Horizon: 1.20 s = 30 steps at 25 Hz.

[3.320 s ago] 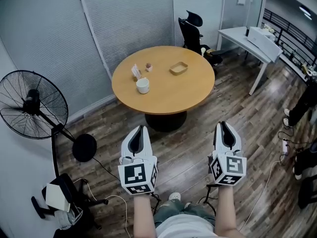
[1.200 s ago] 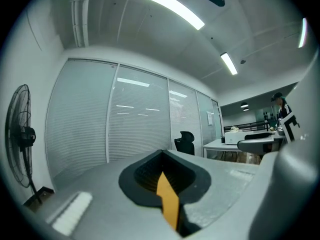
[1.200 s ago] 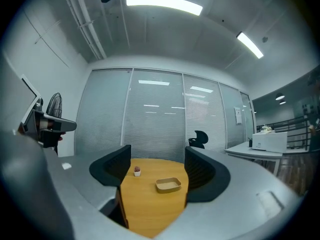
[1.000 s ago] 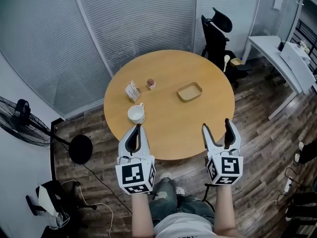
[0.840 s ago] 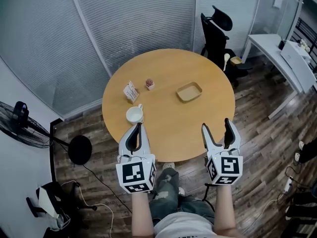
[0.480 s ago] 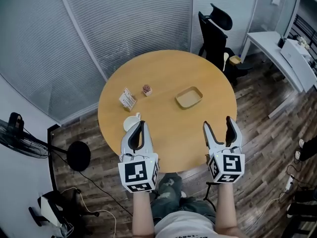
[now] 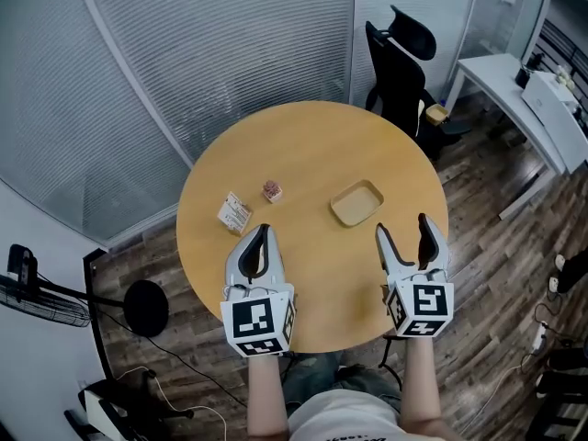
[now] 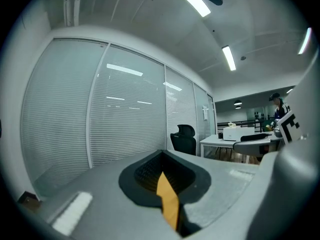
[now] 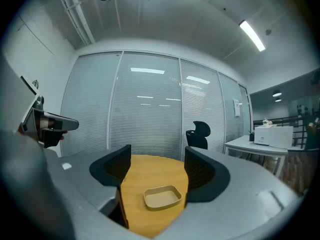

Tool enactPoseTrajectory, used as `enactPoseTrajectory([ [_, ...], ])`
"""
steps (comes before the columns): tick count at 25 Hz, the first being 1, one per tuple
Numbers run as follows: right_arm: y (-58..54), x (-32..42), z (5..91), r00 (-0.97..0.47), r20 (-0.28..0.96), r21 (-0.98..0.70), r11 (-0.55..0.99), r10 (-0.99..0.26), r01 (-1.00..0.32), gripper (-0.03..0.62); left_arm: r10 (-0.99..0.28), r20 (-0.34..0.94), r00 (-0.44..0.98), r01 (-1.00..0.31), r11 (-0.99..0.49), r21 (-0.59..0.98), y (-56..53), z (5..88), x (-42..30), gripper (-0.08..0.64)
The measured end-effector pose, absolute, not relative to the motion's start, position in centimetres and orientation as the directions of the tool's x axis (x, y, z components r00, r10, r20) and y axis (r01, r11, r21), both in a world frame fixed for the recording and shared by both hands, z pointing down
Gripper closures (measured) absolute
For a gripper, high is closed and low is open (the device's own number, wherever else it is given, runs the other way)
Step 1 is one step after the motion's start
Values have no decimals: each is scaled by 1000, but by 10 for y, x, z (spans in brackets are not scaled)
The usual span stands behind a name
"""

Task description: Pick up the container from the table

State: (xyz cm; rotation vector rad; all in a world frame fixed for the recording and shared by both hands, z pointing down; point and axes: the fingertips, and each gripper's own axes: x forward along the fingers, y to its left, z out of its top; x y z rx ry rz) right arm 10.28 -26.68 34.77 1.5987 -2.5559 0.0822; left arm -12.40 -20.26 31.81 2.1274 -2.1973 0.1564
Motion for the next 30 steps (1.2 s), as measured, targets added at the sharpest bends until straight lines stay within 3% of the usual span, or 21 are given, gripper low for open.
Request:
enactPoseTrajectory([
  [16,-331,57,382,-439,211,0,449,-873,-893,230,-979,203,14,-1000,-9,27,-277,356,-158,558],
  [30,-360,36,425,-492,335,11,526,-803,-851,239,-954,298,-29,-997,49,58,-299,396,-165,558],
])
